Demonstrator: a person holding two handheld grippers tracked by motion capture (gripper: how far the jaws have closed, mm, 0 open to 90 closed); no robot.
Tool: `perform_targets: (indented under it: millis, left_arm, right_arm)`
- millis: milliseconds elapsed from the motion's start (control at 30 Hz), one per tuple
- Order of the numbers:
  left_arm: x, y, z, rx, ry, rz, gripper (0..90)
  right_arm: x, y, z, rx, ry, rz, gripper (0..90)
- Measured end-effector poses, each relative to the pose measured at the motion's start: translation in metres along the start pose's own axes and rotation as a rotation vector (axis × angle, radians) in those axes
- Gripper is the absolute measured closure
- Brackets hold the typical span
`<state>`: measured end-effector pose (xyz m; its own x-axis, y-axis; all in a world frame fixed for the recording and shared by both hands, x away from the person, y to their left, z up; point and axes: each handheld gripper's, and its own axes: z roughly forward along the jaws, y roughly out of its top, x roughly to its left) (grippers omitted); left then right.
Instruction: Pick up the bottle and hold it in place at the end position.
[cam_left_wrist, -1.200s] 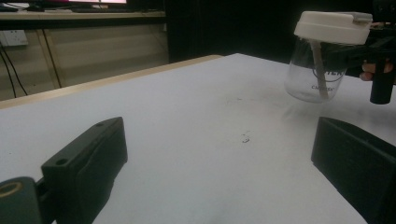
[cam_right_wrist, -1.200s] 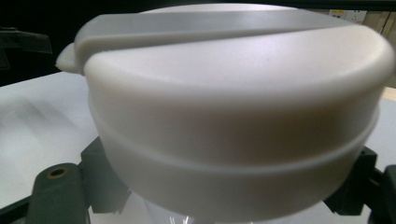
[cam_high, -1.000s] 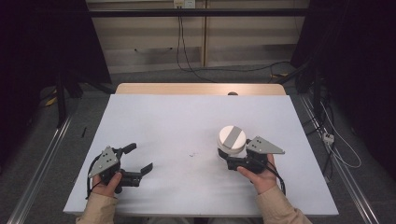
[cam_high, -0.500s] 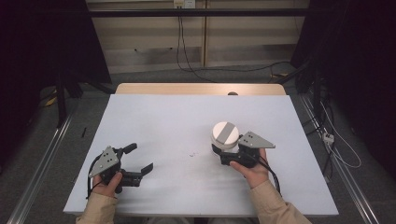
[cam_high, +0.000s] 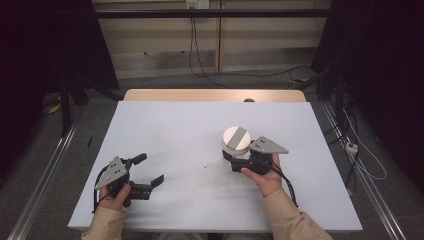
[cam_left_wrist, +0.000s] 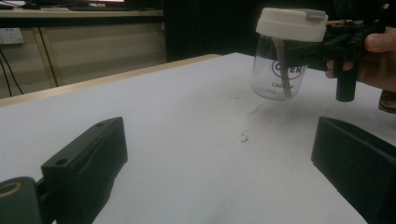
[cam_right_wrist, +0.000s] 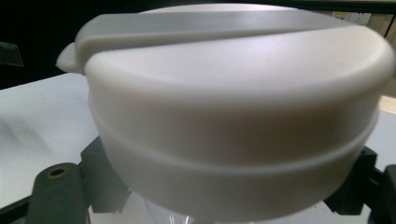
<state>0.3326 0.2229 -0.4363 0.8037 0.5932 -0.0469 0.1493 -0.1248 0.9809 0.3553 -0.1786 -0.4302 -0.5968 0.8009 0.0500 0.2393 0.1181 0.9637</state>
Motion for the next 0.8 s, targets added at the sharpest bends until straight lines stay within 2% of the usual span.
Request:
perform_targets:
  millis: [800]
  left_arm:
    - [0.000,0.000,0.000,0.006,-0.002,0.002,3.3]
  right_arm:
    - [-0.007,0.006,0.021,0.011,-0.015,-0.009,18.5]
